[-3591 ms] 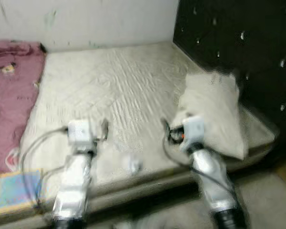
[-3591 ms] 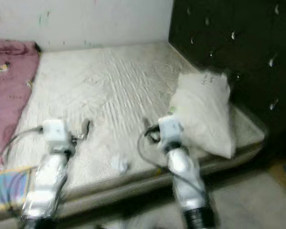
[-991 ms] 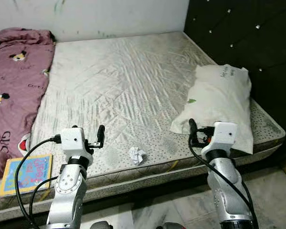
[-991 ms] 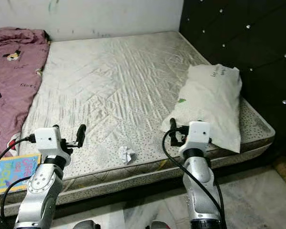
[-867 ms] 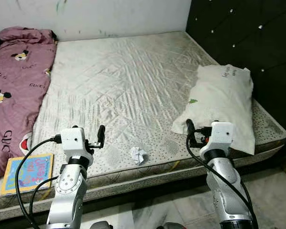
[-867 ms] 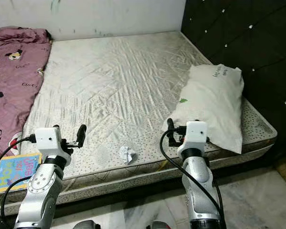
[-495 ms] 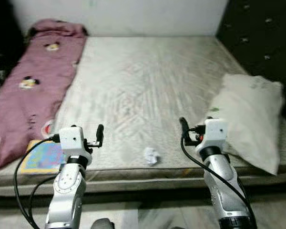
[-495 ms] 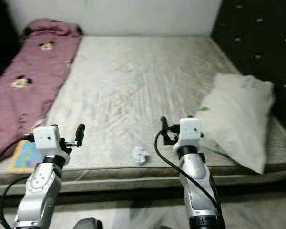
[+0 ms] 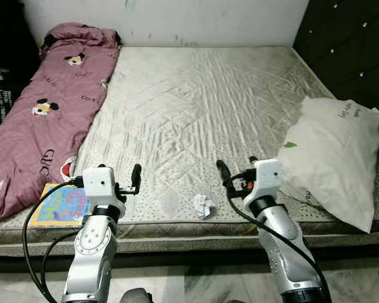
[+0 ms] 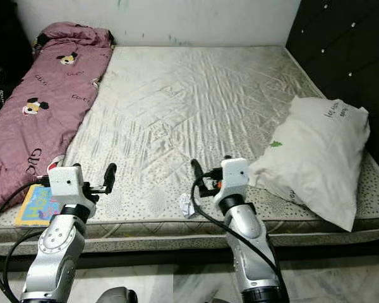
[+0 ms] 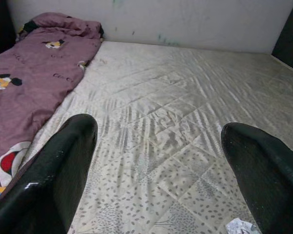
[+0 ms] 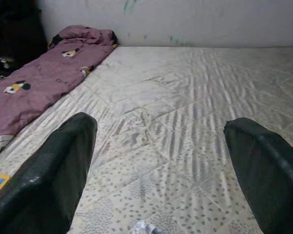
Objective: Clean up the room
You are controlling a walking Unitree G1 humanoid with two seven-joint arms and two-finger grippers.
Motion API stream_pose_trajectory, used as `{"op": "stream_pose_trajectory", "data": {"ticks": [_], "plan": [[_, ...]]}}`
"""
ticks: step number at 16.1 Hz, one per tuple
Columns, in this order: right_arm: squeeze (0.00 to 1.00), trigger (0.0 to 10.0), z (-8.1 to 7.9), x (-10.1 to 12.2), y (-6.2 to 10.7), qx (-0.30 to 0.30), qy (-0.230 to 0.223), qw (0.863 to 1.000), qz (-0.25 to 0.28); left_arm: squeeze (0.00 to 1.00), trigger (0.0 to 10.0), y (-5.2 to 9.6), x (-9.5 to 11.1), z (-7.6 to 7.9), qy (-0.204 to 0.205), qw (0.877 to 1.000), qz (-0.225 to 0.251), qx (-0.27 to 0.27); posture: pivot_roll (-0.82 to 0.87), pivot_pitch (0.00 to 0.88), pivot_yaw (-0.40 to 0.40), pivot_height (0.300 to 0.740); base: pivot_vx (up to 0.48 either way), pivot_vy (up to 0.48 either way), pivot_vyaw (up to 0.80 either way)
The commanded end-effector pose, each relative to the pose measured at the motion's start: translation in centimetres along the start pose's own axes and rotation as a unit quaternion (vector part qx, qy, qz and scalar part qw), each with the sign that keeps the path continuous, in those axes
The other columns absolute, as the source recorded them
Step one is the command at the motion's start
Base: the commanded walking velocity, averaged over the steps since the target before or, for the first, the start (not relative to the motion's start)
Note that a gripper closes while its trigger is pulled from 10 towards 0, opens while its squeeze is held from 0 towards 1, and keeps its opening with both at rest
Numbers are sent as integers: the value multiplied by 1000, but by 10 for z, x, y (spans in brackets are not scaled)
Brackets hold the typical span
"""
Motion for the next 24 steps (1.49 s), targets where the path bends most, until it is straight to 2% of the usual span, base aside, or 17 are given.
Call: {"op": "stream_pose_trajectory", "data": {"ticks": [1,15,21,24], "plan": [[0,10000,1,4,0,0,1,1000,5,0,10000,-2,2,-1,-3,1000,0,0,48,0,-8,740,0,0,0],[0,10000,1,4,-1,-1,13,1000,6,0,10000,-3,2,1,-1,1000,-2,-8,45,11,-7,740,17,0,0],[0,10000,0,2,-1,4,14,1000,0,0,10000,-4,1,0,6,1000,-5,2,43,13,-14,689,0,0,0],[0,10000,0,2,-1,5,16,1000,-1,0,10000,-4,0,0,8,1000,-7,4,43,13,-14,684,0,0,0]]}}
Point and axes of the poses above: a point about 5 cm out from each wrist's last joint towards the gripper, its own y axis pointing back from the gripper into the wrist, its own x axis along the axis of the wrist's last joint, z = x × y, the point moved 3 cm from there along -y, pointing out of the wrist towards the gripper, and after that the axes turned 15 degrees about -y, right-handed, at the moved point
